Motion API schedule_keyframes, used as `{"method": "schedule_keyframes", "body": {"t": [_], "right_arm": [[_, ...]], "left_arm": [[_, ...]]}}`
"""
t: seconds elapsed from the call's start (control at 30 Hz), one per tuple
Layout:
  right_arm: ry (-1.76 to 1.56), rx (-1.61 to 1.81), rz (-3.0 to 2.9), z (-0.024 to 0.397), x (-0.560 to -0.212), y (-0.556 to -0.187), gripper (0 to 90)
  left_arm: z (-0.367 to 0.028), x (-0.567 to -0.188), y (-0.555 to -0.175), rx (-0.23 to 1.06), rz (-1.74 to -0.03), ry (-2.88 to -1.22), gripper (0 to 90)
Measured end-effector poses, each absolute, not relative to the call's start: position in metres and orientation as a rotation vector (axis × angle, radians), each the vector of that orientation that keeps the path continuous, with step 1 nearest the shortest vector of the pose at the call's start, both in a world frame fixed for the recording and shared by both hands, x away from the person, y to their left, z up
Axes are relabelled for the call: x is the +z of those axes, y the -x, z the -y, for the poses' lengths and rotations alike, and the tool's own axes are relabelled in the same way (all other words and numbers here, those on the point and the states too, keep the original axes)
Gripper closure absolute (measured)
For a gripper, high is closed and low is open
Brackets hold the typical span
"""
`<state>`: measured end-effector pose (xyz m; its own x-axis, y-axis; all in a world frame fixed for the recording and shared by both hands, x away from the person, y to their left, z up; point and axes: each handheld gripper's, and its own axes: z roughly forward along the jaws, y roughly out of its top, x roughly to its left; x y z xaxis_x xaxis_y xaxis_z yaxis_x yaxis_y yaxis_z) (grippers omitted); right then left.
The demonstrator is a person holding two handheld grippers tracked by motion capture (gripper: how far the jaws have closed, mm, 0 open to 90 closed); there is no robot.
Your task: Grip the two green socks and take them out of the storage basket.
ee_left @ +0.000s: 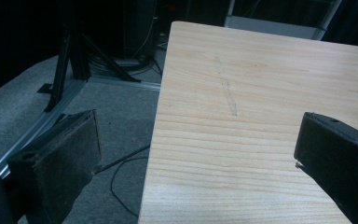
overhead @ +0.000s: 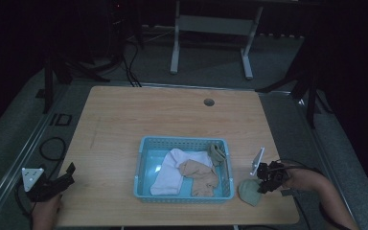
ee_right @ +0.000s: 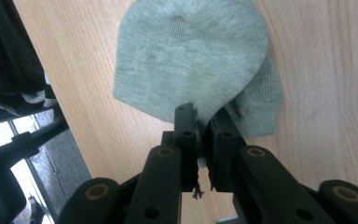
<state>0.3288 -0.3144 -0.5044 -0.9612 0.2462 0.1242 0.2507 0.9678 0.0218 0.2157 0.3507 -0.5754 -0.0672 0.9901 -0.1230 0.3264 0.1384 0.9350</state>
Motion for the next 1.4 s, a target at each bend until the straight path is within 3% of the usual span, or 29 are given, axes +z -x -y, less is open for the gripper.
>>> {"method": "schedule_keyframes", "body": {"t": [0.1,0.13,0.17,0.23,0.47,1.03,1.4], "right_arm": [[0.388,-0.031,3.008,0.313,-0.5,-0.329,77.3],[0.397,-0.004,3.023,0.311,-0.493,-0.33,70.1],[0.397,-0.004,3.023,0.311,-0.493,-0.33,70.1],[0.414,-0.018,3.069,0.308,-0.477,-0.332,60.1],[0.378,-0.084,3.149,0.289,-0.441,-0.34,51.4],[0.179,-0.13,3.23,0.219,-0.414,-0.357,51.3],[0.107,-0.119,3.225,0.184,-0.423,-0.369,52.6]], "left_arm": [[-0.351,-0.575,-0.216,0.965,-1.547,-1.325,0.7],[-0.351,-0.575,-0.216,0.965,-1.547,-1.324,0.7],[-0.351,-0.575,-0.216,0.965,-1.547,-1.324,0.7],[-0.351,-0.575,-0.216,0.964,-1.547,-1.325,0.7],[-0.351,-0.575,-0.216,0.964,-1.547,-1.325,0.7],[-0.351,-0.575,-0.216,0.958,-1.547,-1.324,0.7],[-0.351,-0.575,-0.216,0.954,-1.551,-1.322,0.7]]}}
